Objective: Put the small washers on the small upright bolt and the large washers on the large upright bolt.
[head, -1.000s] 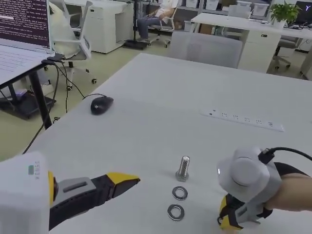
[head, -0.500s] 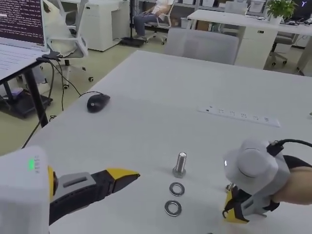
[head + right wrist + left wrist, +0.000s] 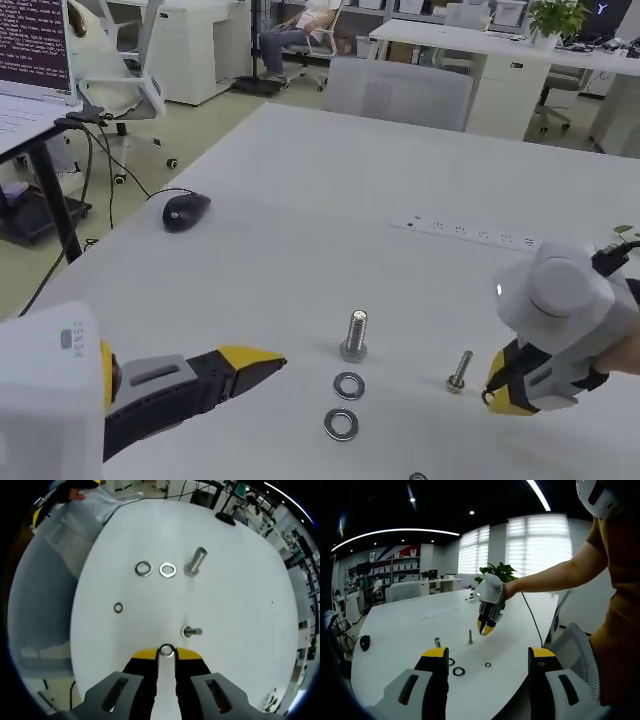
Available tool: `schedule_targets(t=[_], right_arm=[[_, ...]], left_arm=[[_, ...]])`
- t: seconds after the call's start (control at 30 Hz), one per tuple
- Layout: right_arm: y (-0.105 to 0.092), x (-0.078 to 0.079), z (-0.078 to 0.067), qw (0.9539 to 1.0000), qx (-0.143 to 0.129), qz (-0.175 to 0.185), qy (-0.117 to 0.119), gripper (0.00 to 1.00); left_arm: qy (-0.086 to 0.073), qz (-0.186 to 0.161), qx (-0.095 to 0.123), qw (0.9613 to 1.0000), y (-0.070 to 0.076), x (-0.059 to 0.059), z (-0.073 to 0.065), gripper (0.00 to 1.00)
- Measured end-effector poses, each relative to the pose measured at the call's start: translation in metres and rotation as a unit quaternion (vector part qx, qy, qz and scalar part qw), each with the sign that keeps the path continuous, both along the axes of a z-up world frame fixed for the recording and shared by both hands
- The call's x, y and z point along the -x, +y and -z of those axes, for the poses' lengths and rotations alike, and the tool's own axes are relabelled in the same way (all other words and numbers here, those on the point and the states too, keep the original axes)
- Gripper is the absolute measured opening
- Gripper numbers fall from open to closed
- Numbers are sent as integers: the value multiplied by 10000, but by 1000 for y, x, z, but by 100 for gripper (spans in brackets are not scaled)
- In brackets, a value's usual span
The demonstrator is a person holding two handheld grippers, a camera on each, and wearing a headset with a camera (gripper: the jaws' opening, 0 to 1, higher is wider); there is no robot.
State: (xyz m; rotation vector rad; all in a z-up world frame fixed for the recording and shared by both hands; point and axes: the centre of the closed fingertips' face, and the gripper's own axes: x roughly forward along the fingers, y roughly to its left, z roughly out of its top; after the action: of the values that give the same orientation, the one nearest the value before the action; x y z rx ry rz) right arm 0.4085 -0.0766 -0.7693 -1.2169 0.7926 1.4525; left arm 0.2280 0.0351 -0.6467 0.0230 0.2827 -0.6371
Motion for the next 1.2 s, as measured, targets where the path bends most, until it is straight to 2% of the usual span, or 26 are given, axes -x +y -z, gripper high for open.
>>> schedule_targets(t=[0.23,0.47,0.7,1.2], right_arm=[[10,-13,-17,9998,-76,-18,-168,12],[23,-22,-22,9995,-79,-123,-290,12],[31,-23,-17,9995,3,-193,-253,12],[30,-27,-6,9993,165,-260,-232,12]], left_arm=[[-2,5,15,10000,-1,0,0,63],[-3,-20,17,10000,0,0,-1,63],[16,-78,11,10000,3,-1,-1,64],[58,-140,32,9999,5,-2,1,64]])
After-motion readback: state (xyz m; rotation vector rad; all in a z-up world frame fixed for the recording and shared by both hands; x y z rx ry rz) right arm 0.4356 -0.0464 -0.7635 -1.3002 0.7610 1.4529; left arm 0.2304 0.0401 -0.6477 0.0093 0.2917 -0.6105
